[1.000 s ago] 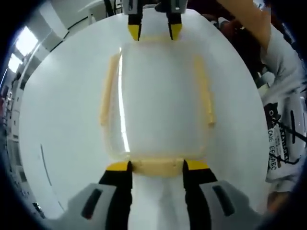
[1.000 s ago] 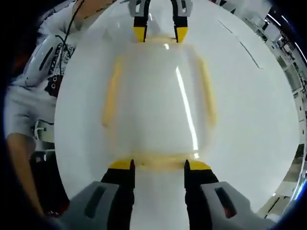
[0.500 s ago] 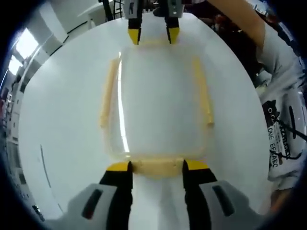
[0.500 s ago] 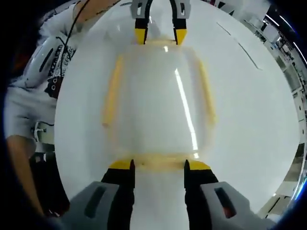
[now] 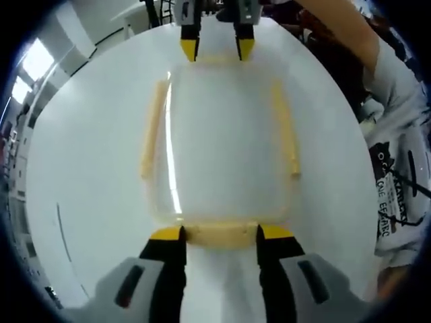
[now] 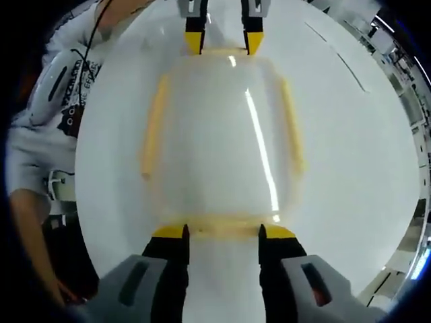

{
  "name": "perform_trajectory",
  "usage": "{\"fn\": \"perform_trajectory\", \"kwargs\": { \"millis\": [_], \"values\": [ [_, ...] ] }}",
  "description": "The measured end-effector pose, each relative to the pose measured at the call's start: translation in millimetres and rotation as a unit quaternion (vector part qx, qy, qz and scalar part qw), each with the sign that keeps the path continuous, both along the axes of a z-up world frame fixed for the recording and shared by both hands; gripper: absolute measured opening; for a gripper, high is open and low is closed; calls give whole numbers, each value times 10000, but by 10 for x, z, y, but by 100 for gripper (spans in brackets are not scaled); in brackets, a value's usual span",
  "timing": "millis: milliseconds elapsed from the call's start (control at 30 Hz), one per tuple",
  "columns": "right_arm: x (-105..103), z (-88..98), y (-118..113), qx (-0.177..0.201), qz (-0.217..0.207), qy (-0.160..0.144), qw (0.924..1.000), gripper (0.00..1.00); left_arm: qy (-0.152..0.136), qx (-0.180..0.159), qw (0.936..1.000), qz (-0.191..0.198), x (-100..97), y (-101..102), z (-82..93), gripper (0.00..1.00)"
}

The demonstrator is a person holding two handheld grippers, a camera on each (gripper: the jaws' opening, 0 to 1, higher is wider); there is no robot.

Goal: Snap each plastic latch of the storage box into its locked position after aligning the lid with the box until every specified latch is closed and the lid sits flush.

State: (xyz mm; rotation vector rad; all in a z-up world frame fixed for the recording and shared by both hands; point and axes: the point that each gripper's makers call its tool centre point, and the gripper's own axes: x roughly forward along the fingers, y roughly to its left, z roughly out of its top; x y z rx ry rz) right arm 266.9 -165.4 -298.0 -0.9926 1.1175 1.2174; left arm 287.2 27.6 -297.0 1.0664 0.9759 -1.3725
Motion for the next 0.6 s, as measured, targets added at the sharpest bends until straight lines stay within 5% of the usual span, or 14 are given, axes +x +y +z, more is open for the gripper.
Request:
{"fn": "perform_trajectory", "kwargs": {
  "millis": [600],
  "values": [
    [-6,9,12,-62,47,34,10000,40,4,45,10000,-1,-25,37,-2,41]
  ]
}}
